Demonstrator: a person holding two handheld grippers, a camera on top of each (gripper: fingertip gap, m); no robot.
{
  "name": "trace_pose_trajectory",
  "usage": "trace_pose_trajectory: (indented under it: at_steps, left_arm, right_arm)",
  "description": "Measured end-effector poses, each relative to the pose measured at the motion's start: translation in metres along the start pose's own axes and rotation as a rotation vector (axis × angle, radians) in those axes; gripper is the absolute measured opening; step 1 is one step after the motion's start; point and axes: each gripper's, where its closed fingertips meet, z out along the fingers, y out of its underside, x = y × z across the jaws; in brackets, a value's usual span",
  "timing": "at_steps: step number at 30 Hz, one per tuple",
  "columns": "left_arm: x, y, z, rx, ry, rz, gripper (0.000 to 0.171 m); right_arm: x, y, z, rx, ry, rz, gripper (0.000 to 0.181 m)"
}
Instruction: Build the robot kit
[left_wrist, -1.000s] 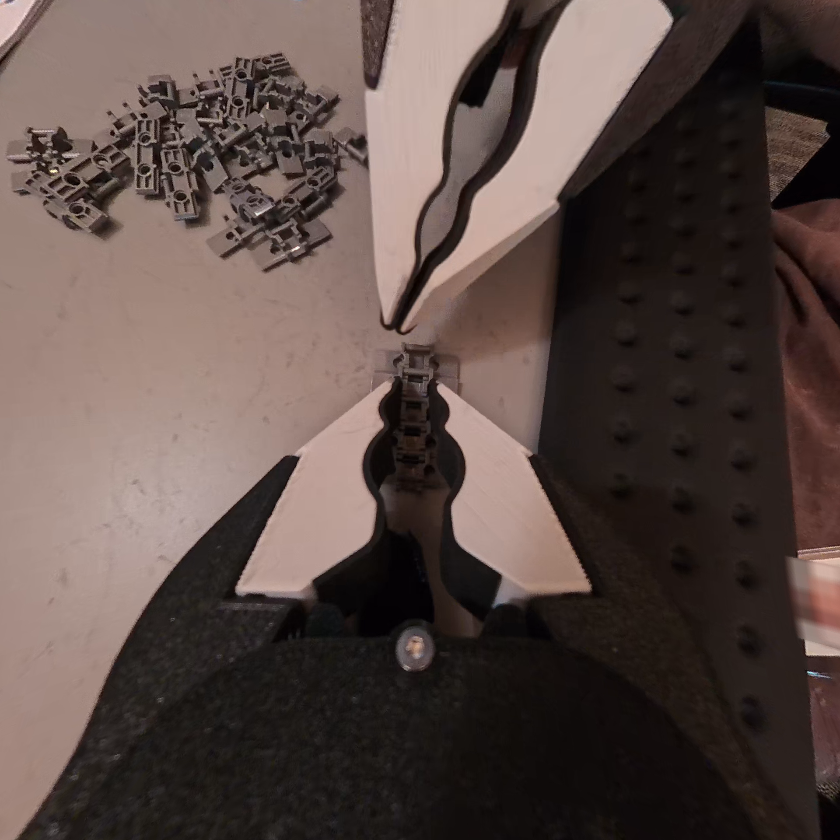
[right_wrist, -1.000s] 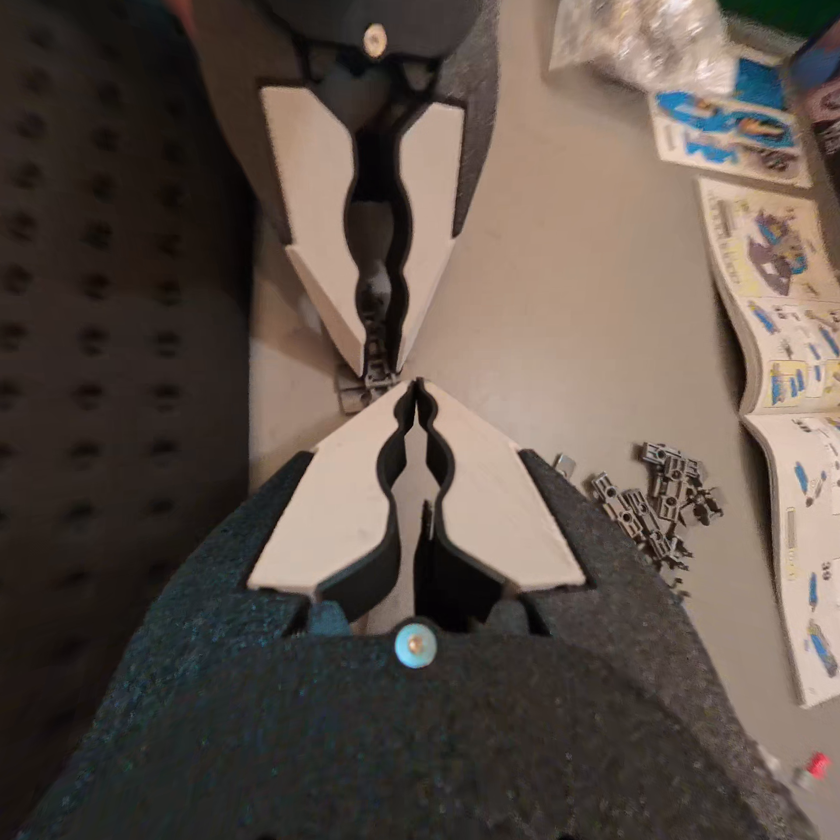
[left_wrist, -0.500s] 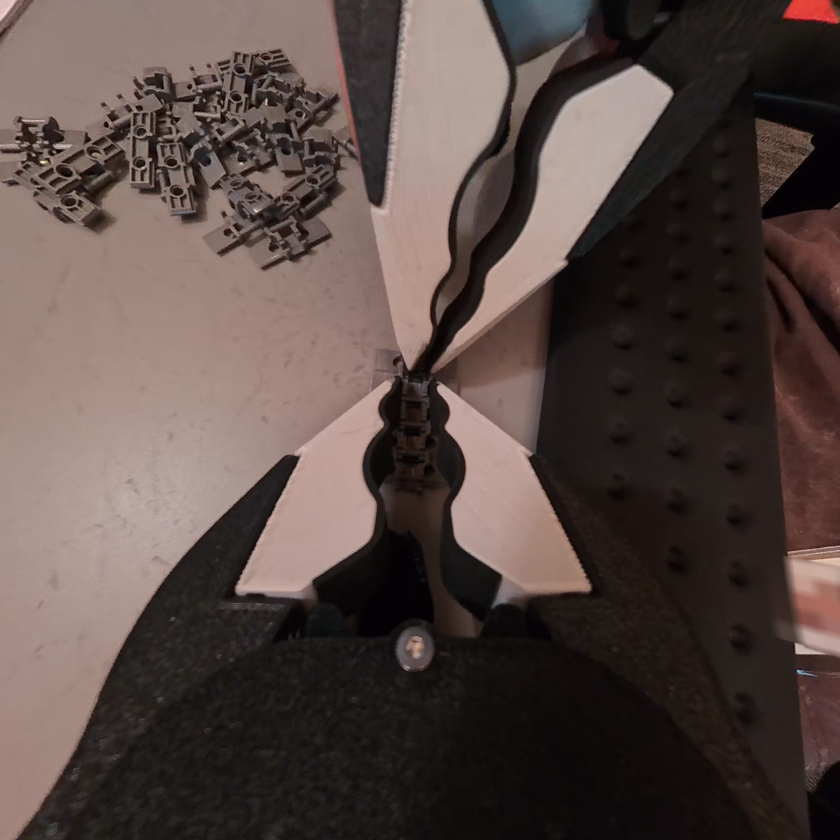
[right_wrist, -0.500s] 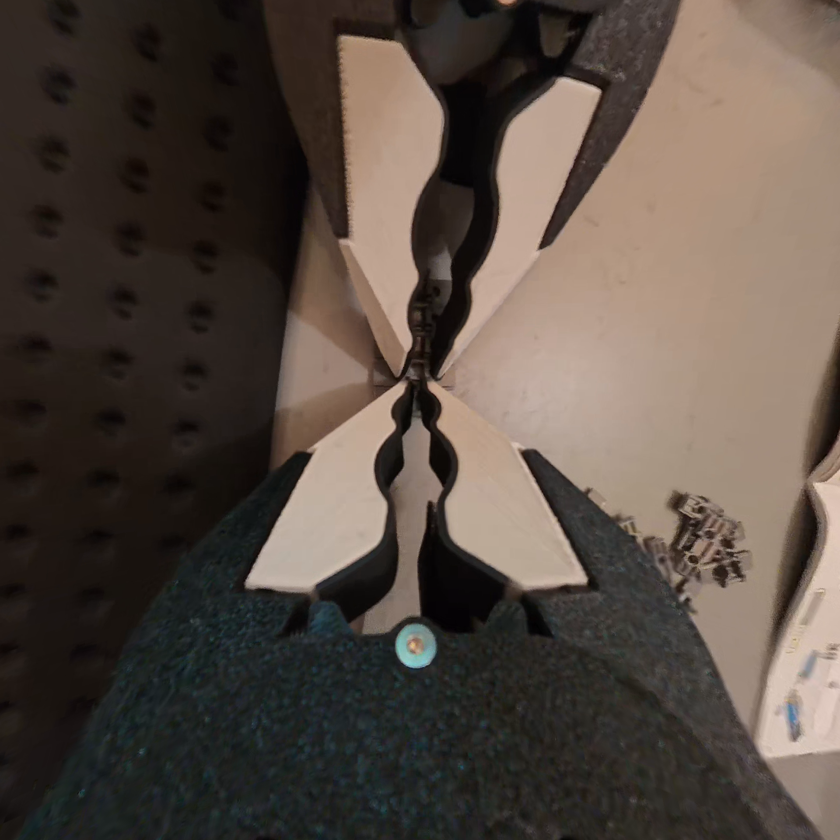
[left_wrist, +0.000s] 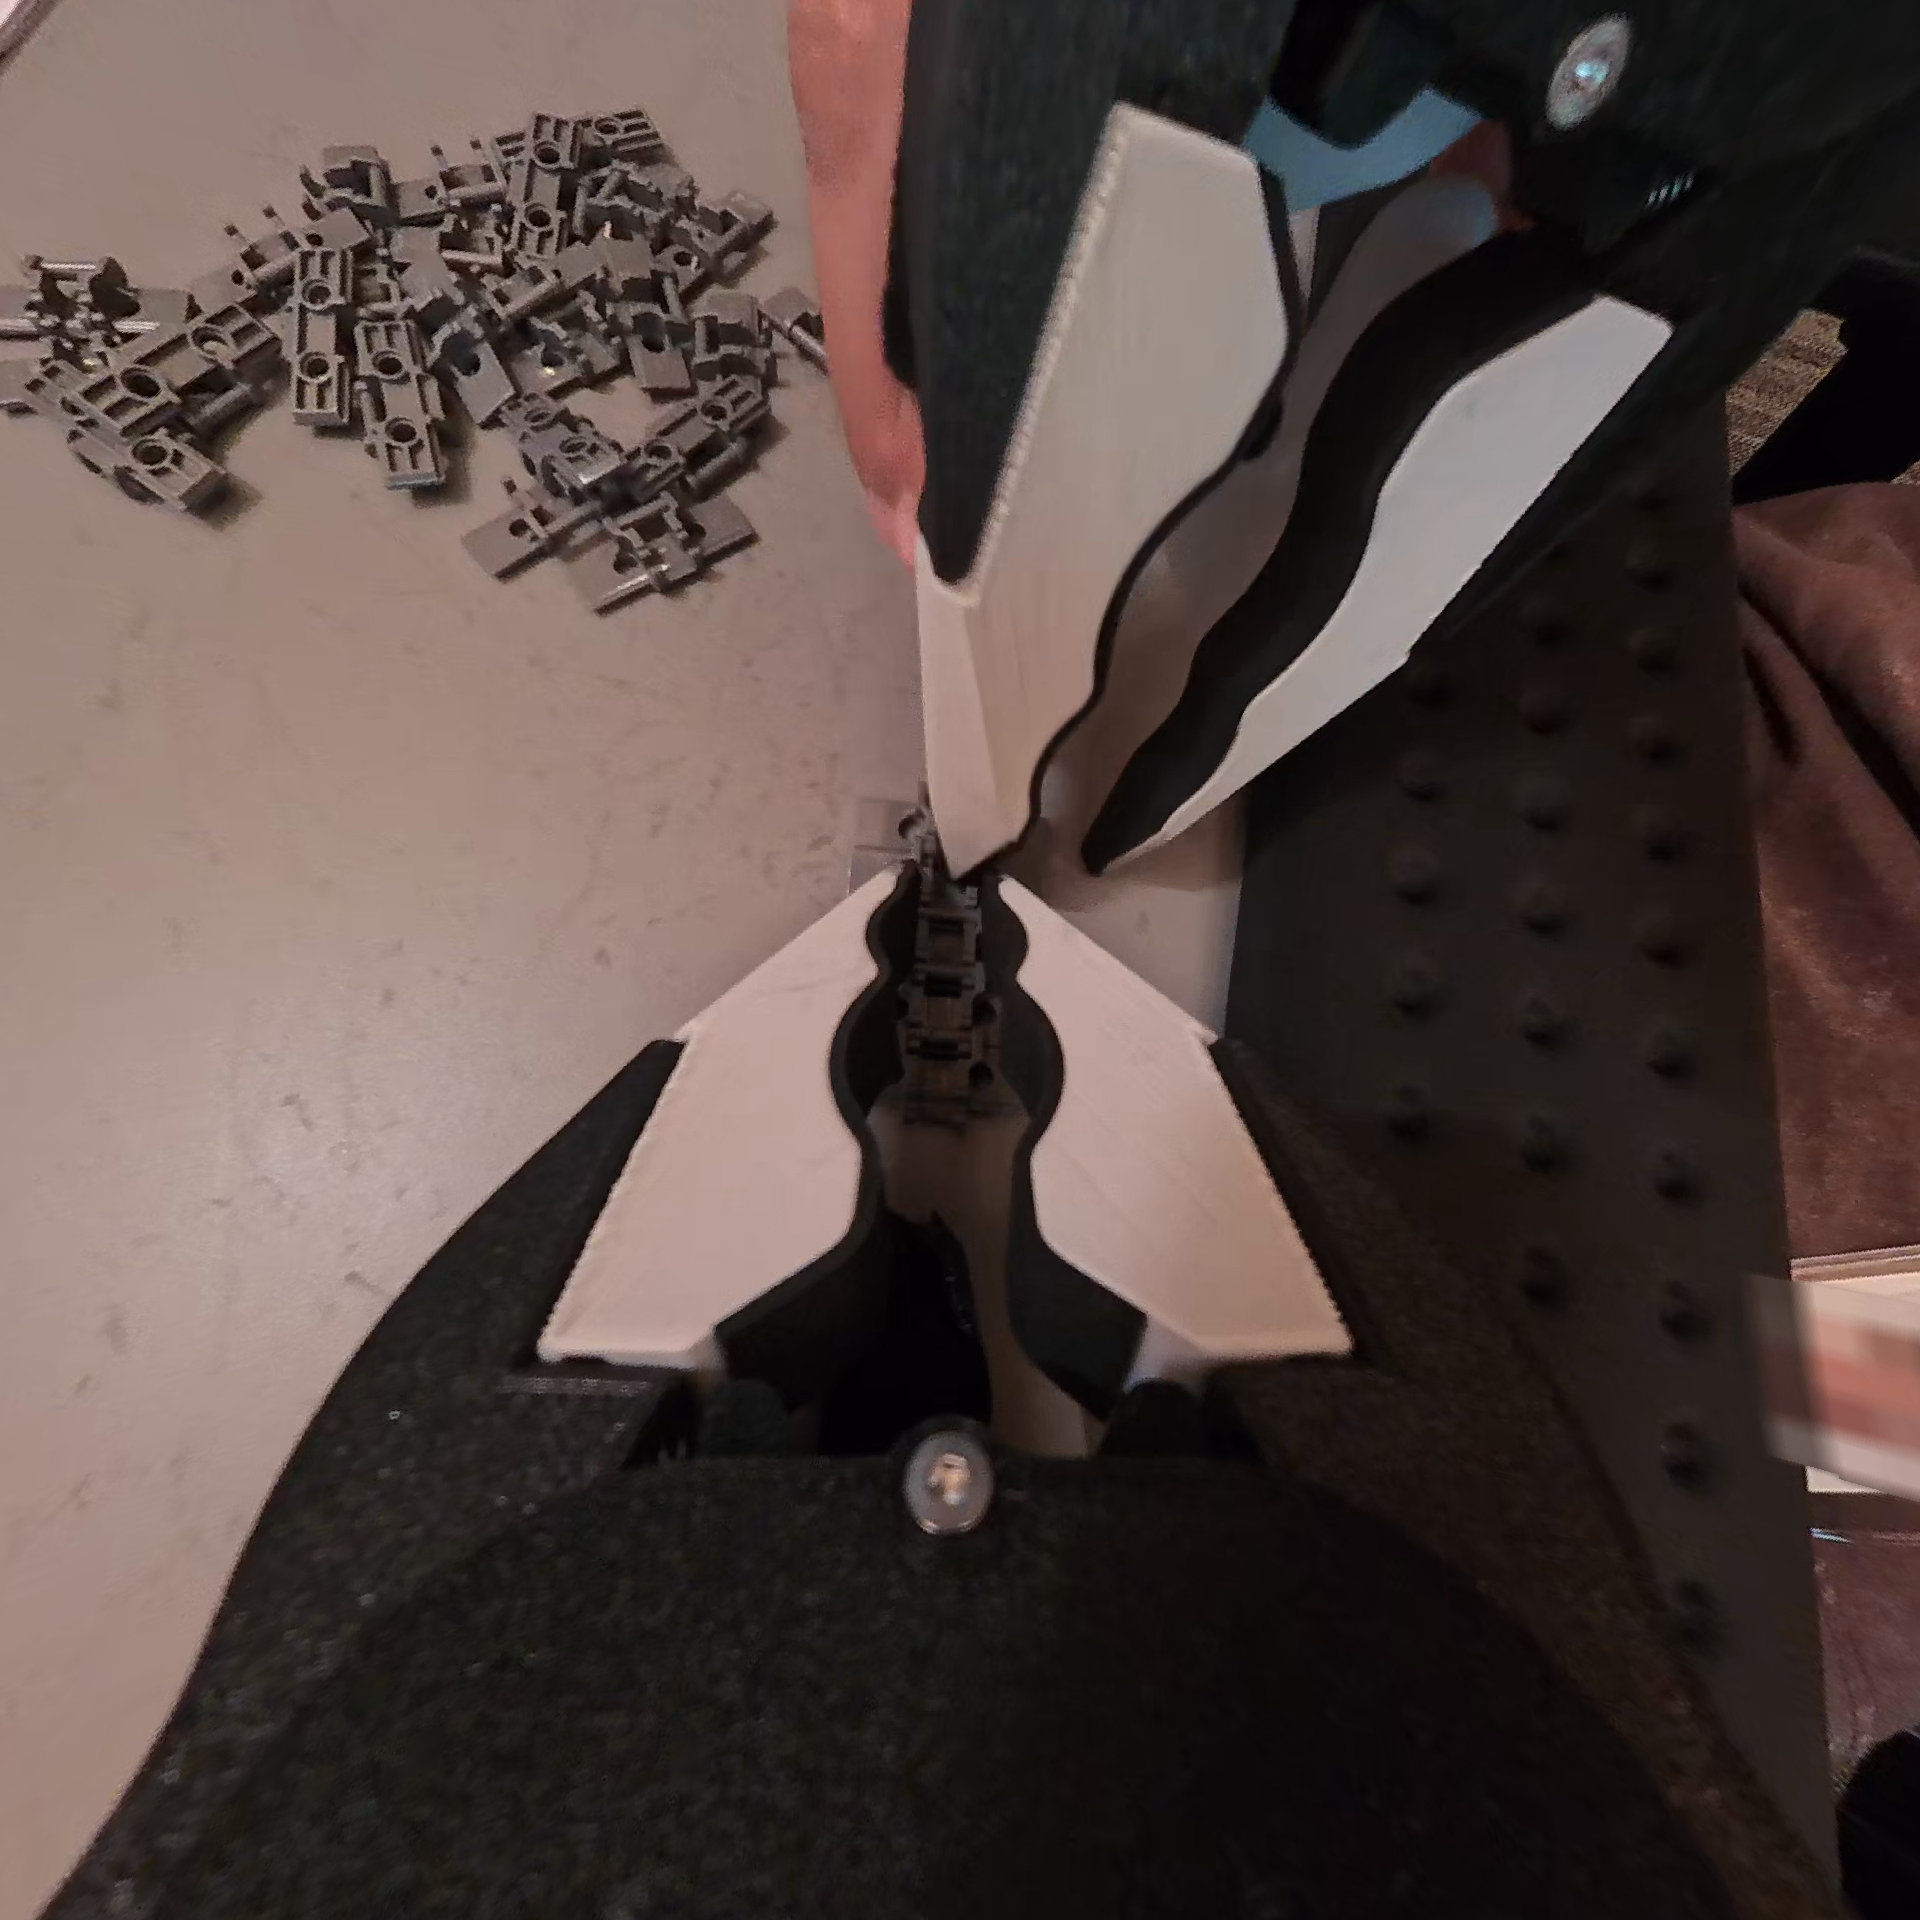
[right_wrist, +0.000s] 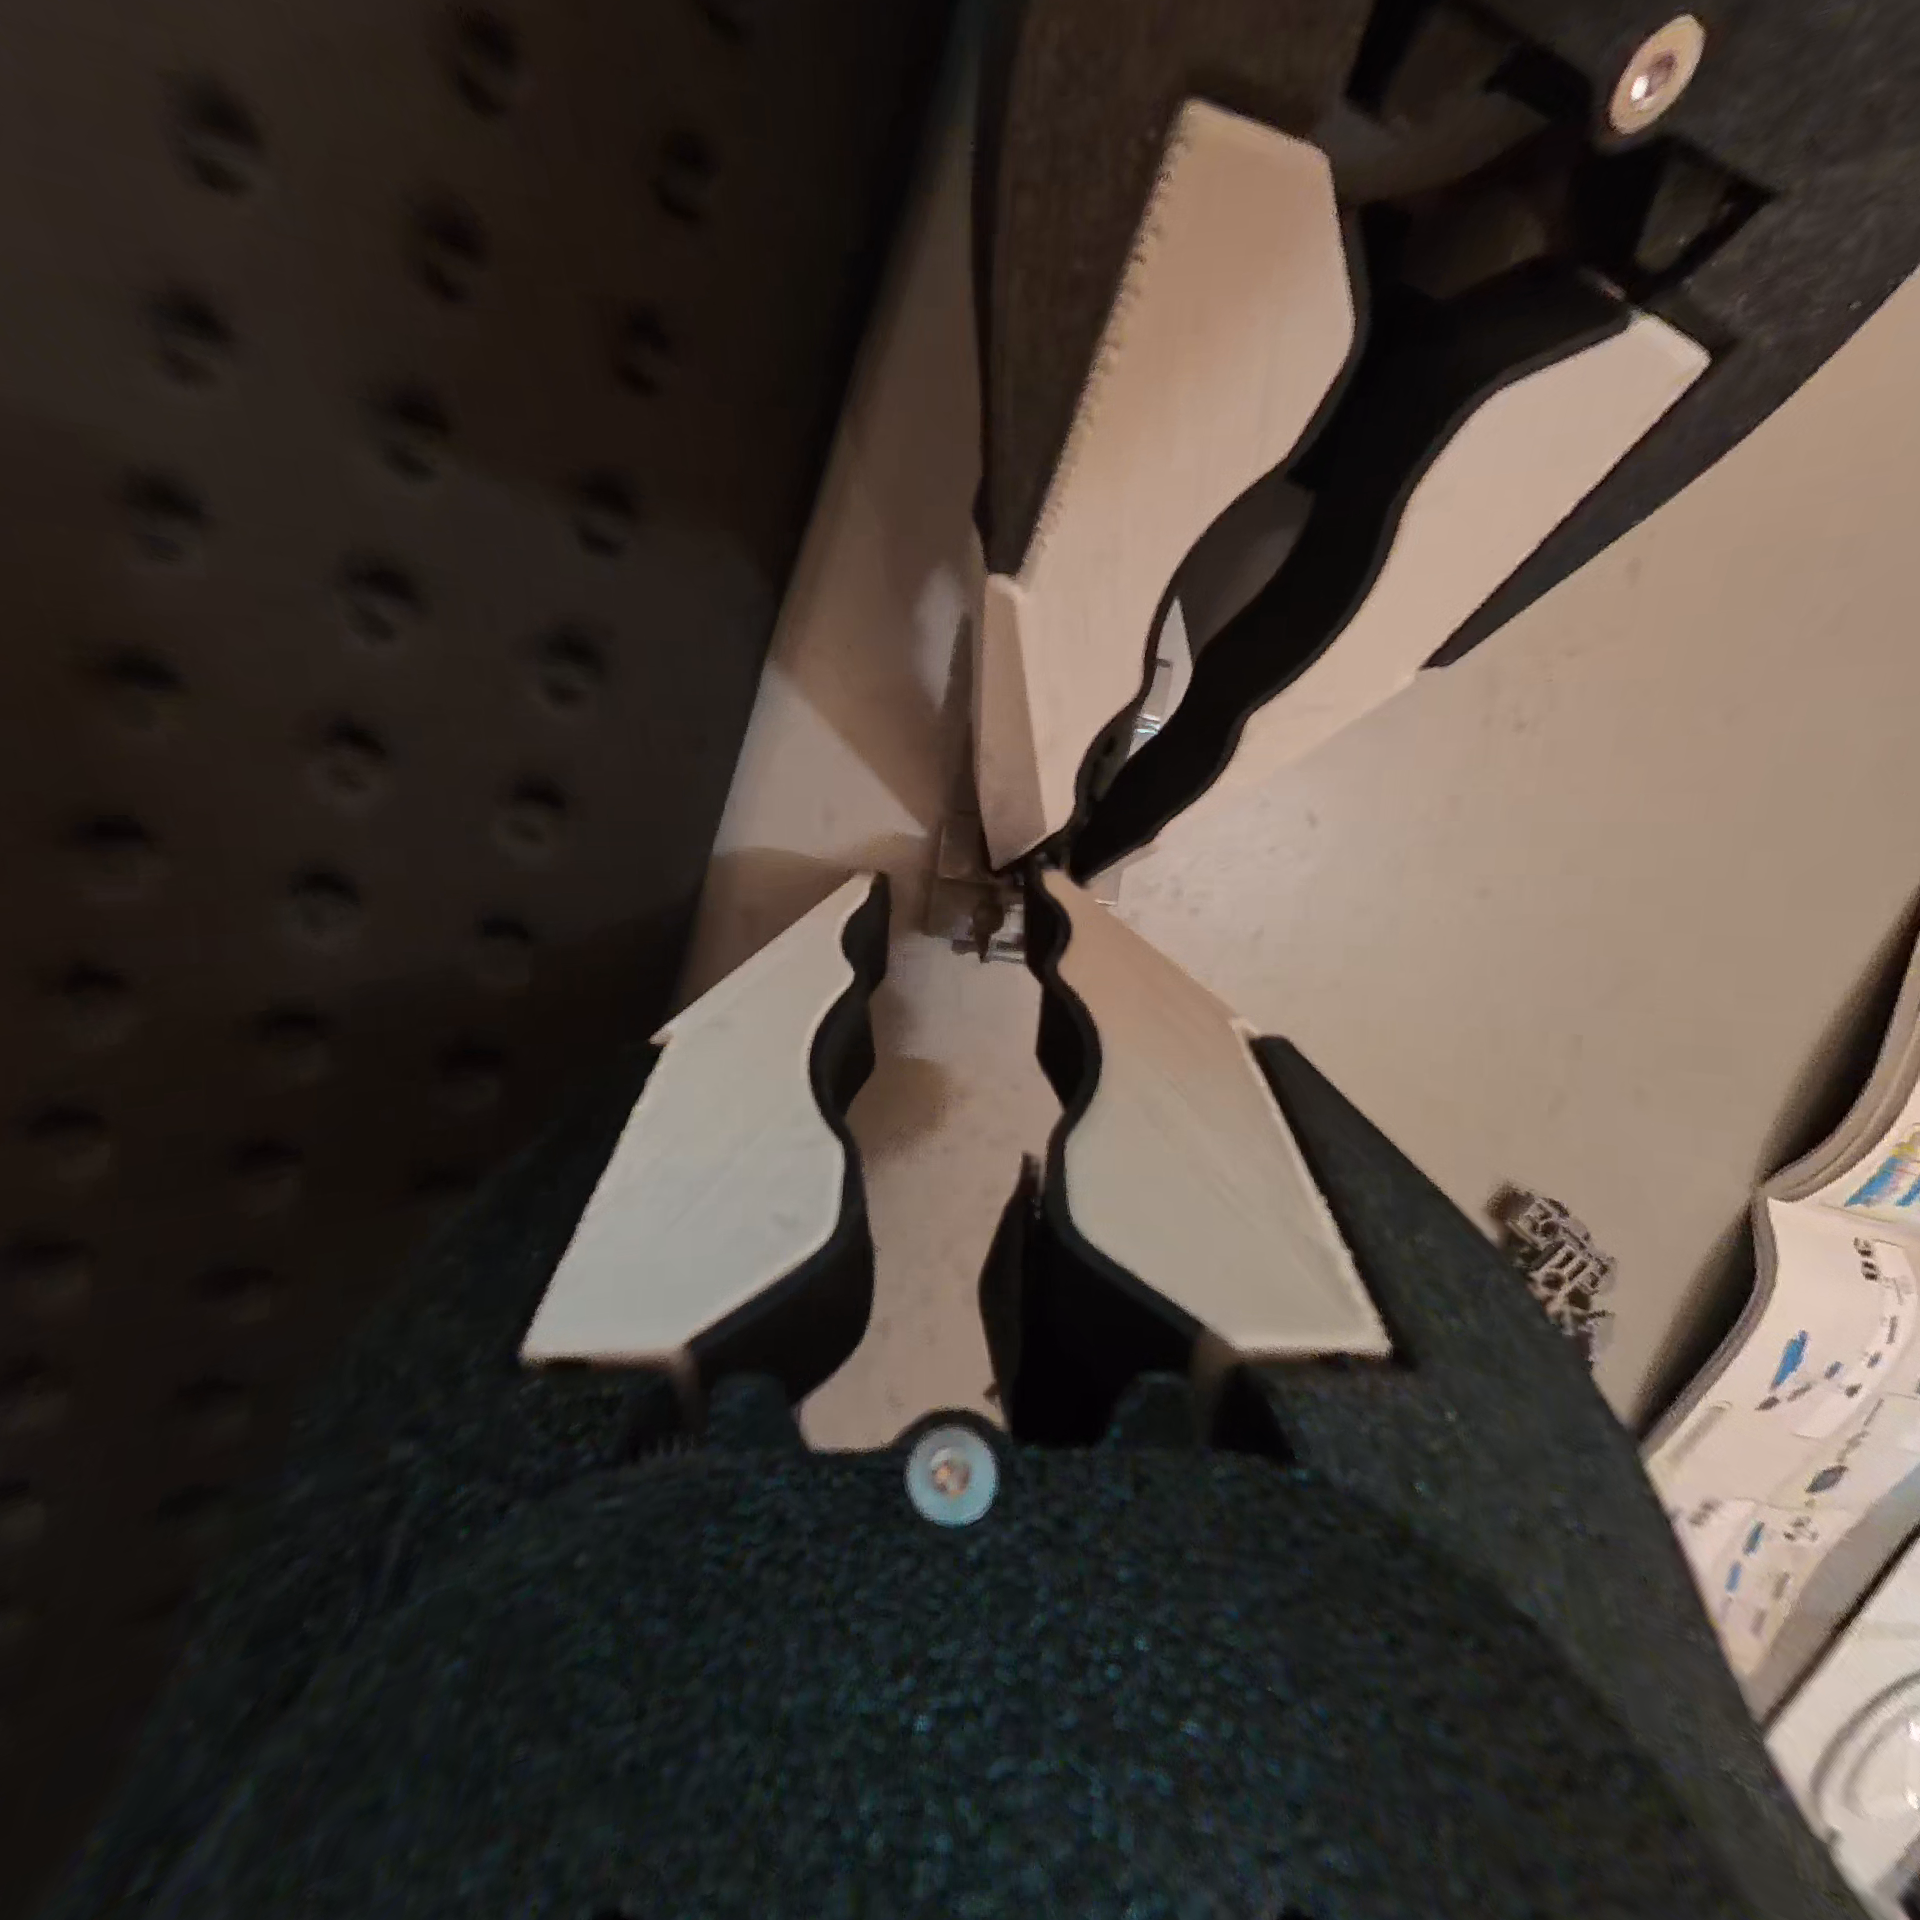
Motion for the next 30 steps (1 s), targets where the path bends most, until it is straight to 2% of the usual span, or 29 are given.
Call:
trace_pose_trajectory:
  at_steps: [6,11,15,19,20,21,30]
  left_arm:
    - [0.002,-0.001,0.002,-0.002,0.009,0.003,0.012]
    - [0.003,-0.001,0.002,-0.003,0.020,0.000,0.012]
    - [0.004,-0.002,0.002,-0.003,0.022,-0.001,0.012]
    - [0.004,-0.002,0.002,-0.002,0.028,-0.007,0.012]
    - [0.004,-0.001,0.002,-0.002,0.030,-0.010,0.012]
    - [0.004,-0.001,0.002,-0.002,0.030,-0.009,0.012]
    - [0.004,-0.001,0.002,-0.002,0.024,-0.003,0.012]
  right_arm:
    - [-0.001,0.000,0.001,0.012,-0.033,0.069,0.023]
    - [-0.002,0.000,0.001,0.116,-0.085,0.150,0.021]
    - [-0.001,0.001,-0.002,0.137,0.000,0.077,0.022]
    - [0.007,0.004,-0.014,0.116,0.042,0.083,0.018]
    - [0.012,0.003,-0.017,0.118,0.056,0.096,0.002]
    - [0.018,0.005,-0.018,0.100,0.071,0.111,0.000]
    - [0.016,0.002,-0.003,0.083,-0.013,0.163,0.000]
